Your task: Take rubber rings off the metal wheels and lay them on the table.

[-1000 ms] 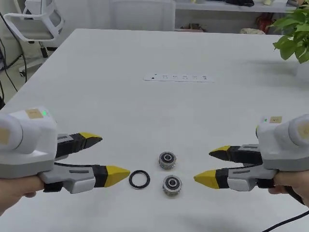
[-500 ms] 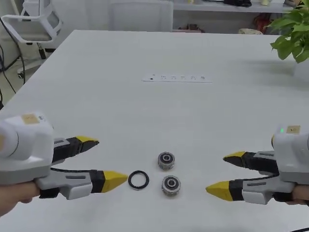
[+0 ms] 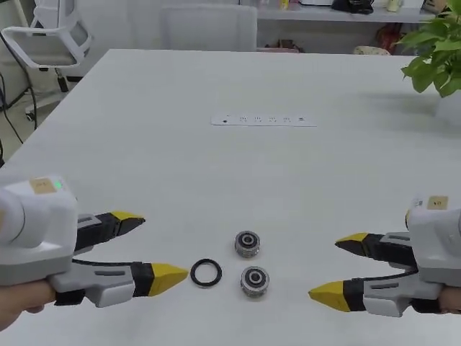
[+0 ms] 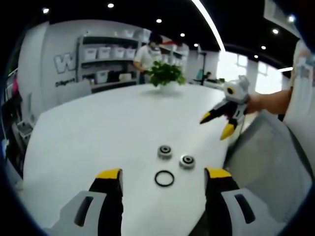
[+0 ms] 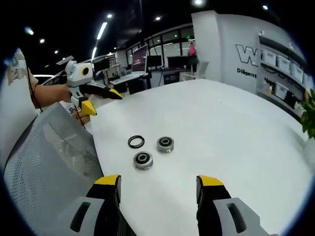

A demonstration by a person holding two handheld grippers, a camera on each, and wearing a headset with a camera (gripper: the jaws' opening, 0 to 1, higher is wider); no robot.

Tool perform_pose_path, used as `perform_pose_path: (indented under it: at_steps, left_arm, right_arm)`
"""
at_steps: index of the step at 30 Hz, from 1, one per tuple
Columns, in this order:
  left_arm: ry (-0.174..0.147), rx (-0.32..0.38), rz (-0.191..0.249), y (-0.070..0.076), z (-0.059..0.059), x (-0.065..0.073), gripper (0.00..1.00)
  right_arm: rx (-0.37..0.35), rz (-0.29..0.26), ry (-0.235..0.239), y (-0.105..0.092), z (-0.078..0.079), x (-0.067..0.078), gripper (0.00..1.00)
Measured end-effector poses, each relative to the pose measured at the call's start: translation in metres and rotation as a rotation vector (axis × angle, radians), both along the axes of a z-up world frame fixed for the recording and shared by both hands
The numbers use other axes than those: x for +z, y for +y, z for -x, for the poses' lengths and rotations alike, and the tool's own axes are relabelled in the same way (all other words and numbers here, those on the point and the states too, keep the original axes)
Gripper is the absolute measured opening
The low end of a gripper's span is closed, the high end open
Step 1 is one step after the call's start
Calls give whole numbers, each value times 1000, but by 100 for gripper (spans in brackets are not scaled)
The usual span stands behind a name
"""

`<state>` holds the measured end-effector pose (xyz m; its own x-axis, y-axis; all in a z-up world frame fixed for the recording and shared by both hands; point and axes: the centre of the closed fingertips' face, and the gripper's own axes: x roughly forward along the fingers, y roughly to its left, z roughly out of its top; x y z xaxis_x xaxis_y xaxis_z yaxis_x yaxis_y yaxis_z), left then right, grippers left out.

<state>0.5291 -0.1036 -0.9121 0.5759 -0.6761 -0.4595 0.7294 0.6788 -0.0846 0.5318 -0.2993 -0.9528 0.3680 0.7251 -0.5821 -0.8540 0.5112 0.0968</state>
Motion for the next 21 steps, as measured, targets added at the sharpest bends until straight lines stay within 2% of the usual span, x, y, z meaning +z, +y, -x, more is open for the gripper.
perform_pose_path:
  at_steps: [21]
  left_arm:
    - [1,5,-1,2,5,0,68]
  right_arm:
    - [-8,-6,-8,0,4,3,60]
